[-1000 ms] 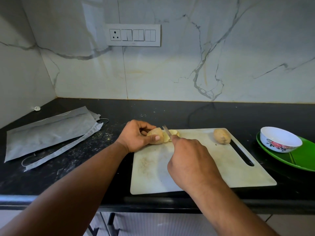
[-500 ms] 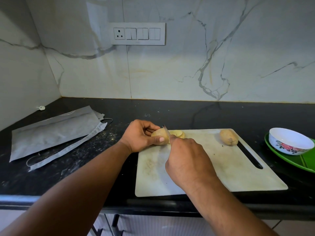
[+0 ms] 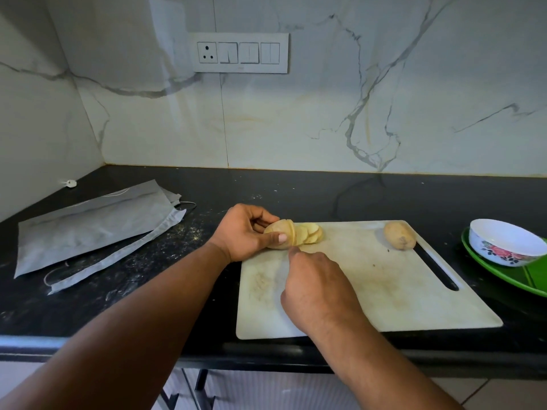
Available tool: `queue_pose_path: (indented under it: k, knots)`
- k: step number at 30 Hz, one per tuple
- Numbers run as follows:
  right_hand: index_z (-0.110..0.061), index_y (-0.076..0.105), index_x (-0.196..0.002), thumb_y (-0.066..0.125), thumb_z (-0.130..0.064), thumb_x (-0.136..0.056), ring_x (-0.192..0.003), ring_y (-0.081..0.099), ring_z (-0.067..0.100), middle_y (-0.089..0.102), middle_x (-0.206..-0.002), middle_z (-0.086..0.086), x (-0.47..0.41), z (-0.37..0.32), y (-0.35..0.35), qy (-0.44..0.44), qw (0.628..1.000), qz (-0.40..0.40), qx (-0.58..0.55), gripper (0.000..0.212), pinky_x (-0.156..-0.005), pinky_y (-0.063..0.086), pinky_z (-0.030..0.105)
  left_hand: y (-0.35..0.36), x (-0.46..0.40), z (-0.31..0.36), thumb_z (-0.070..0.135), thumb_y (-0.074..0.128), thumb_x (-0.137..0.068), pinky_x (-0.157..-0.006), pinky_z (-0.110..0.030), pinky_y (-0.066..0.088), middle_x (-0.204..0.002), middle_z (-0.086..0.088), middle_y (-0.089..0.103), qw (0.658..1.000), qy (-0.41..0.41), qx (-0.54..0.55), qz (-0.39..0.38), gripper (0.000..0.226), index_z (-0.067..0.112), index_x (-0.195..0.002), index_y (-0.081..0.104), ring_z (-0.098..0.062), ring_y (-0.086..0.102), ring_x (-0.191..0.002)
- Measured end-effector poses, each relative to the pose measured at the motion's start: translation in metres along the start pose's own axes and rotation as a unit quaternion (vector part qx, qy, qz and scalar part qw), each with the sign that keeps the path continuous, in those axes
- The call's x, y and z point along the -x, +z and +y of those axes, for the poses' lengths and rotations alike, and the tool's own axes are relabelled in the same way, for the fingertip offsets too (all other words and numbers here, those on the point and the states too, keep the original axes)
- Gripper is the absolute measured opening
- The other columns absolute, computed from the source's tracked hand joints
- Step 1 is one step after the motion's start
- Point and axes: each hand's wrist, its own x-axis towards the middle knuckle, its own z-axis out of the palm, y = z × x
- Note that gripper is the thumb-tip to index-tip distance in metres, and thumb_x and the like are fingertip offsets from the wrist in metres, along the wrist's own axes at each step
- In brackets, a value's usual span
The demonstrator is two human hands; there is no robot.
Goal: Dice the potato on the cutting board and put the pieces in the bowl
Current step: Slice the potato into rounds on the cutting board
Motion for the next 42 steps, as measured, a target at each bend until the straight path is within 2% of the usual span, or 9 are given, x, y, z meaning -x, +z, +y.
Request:
queue_pose_path:
  k: [6, 10, 15, 22, 27, 31, 34, 38, 42]
  knots:
    - [-0.02, 0.046, -0.138, 0.053, -0.011, -0.091, -0.09, 0.061, 0.018, 0.061, -0.105, 0.002, 0.018, 0.004, -0.008, 0.004, 0.999, -0.021, 0.03, 0.048, -0.072, 0.051, 0.027, 0.001, 0.001, 0.0, 0.019, 0.093, -0.076, -0.07, -0.011, 0.053, -0.091, 0.005, 0.079, 1.0, 0.0, -0.007, -0.005, 0.028, 0.013, -0.1, 0.08, 0.0, 0.071, -0.075]
    - [-0.024, 0.057, -0.123, 0.055, -0.013, -0.089, -0.079, 0.054, 0.015, 0.056, -0.093, -0.003, 0.033, 0.01, -0.025, 0.001, 1.0, -0.009, 0.019, 0.036, -0.066, 0.047, 0.023, 0.001, 0.0, 0.001, 0.018, 0.093, -0.076, -0.07, -0.012, 0.053, -0.09, 0.004, 0.079, 1.0, -0.002, -0.001, -0.008, 0.028, 0.012, -0.1, 0.079, 0.001, 0.071, -0.074]
    - [-0.027, 0.049, -0.137, 0.053, -0.015, -0.09, -0.073, 0.049, 0.015, 0.054, -0.088, -0.003, 0.027, 0.007, -0.036, 0.006, 0.999, 0.037, 0.011, 0.049, -0.06, 0.04, 0.023, 0.001, 0.001, 0.0, 0.018, 0.093, -0.075, -0.069, -0.016, 0.055, -0.089, 0.002, 0.08, 1.0, -0.01, 0.018, -0.01, 0.029, 0.012, -0.099, 0.079, -0.003, 0.073, -0.074]
    - [-0.025, 0.041, -0.145, 0.052, -0.015, -0.094, -0.072, 0.045, 0.014, 0.063, -0.105, 0.0, 0.014, 0.002, -0.035, -0.009, 0.998, 0.059, 0.0, 0.053, -0.059, 0.039, 0.022, 0.001, 0.0, 0.0, 0.016, 0.093, -0.075, -0.067, -0.014, 0.054, -0.083, 0.006, 0.079, 1.0, -0.001, 0.021, -0.011, 0.027, 0.013, -0.096, 0.078, -0.001, 0.071, -0.071]
    - [-0.025, 0.045, -0.141, 0.053, -0.014, -0.094, -0.071, 0.047, 0.014, 0.056, -0.091, -0.001, 0.009, 0.001, -0.029, -0.011, 0.999, 0.043, 0.002, 0.049, -0.06, 0.043, 0.023, -0.001, 0.0, -0.002, 0.016, 0.093, -0.074, -0.068, -0.015, 0.054, -0.087, 0.003, 0.08, 1.0, 0.001, 0.023, -0.015, 0.03, 0.007, -0.099, 0.078, -0.003, 0.073, -0.073]
    - [-0.023, 0.045, -0.14, 0.052, -0.014, -0.095, -0.072, 0.047, 0.015, 0.063, -0.102, 0.001, 0.005, 0.001, -0.023, -0.009, 0.998, 0.055, 0.011, 0.047, -0.061, 0.044, 0.024, -0.003, -0.002, -0.005, 0.019, 0.095, -0.072, -0.075, -0.023, 0.059, -0.093, -0.002, 0.081, 0.999, -0.006, 0.033, -0.022, 0.033, 0.01, -0.099, 0.079, -0.012, 0.076, -0.08]
    - [-0.023, 0.052, -0.132, 0.051, -0.013, -0.095, -0.073, 0.046, 0.016, 0.064, -0.104, 0.001, -0.004, -0.002, -0.014, -0.006, 0.998, 0.06, 0.005, 0.038, -0.062, 0.042, 0.025, -0.004, -0.001, -0.006, 0.014, 0.095, -0.07, -0.074, -0.023, 0.058, -0.089, 0.001, 0.08, 0.999, -0.005, 0.046, -0.028, 0.029, 0.015, -0.094, 0.078, -0.01, 0.075, -0.078]
    - [-0.022, 0.059, -0.125, 0.053, -0.014, -0.096, -0.082, 0.058, 0.019, 0.065, -0.105, 0.002, -0.024, -0.01, -0.002, 0.004, 0.999, 0.038, 0.002, 0.031, -0.064, 0.045, 0.026, -0.003, 0.0, -0.005, 0.014, 0.094, -0.069, -0.078, -0.023, 0.059, -0.089, 0.003, 0.08, 0.998, 0.007, 0.046, -0.037, 0.033, 0.011, -0.098, 0.078, -0.01, 0.076, -0.081]
    - [-0.023, 0.057, -0.128, 0.05, -0.013, -0.097, -0.078, 0.055, 0.017, 0.066, -0.104, 0.001, -0.024, -0.012, 0.0, -0.008, 0.999, 0.04, 0.013, 0.034, -0.062, 0.042, 0.026, -0.005, 0.0, -0.004, 0.029, 0.093, -0.06, -0.082, -0.029, 0.061, -0.091, 0.0, 0.08, 0.998, 0.01, 0.051, -0.034, 0.041, 0.013, -0.096, 0.078, -0.013, 0.076, -0.082]
